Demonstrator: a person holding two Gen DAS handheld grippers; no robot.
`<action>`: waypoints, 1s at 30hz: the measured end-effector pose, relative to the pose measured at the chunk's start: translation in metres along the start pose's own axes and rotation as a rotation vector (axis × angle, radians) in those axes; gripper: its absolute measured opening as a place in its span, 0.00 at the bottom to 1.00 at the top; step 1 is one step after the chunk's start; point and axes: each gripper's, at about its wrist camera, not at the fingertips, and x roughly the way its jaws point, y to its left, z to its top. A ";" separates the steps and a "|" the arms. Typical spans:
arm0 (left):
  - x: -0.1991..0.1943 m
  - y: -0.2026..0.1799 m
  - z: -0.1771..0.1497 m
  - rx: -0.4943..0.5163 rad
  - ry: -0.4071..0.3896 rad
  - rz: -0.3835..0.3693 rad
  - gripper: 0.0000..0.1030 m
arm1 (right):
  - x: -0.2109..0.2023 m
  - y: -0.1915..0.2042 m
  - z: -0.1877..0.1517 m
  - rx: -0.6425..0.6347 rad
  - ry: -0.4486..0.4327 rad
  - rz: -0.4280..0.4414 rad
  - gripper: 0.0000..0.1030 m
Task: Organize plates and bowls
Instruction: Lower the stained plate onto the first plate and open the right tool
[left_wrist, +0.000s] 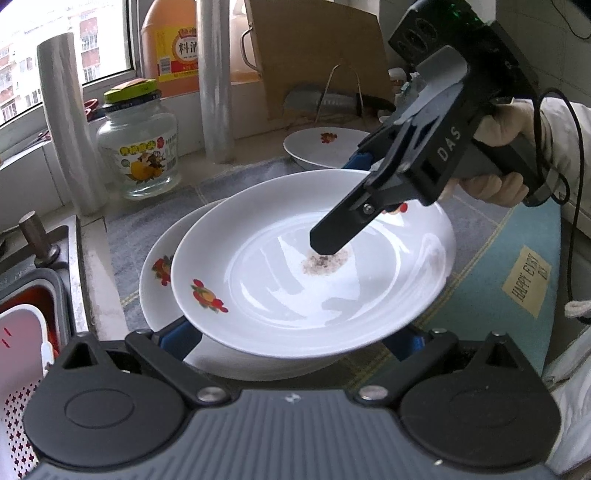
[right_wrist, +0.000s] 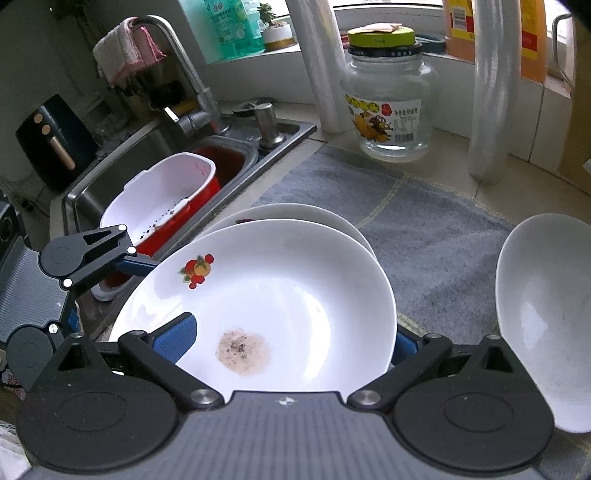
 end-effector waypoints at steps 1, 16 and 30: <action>0.001 0.001 0.000 -0.001 0.003 -0.004 0.98 | 0.000 0.000 0.000 0.002 0.003 -0.002 1.00; 0.009 0.011 0.006 0.001 0.086 -0.054 0.98 | 0.007 0.001 0.005 0.011 0.025 -0.024 1.00; 0.017 0.018 0.021 0.033 0.211 -0.095 0.98 | 0.006 0.002 0.004 0.023 0.018 -0.041 1.00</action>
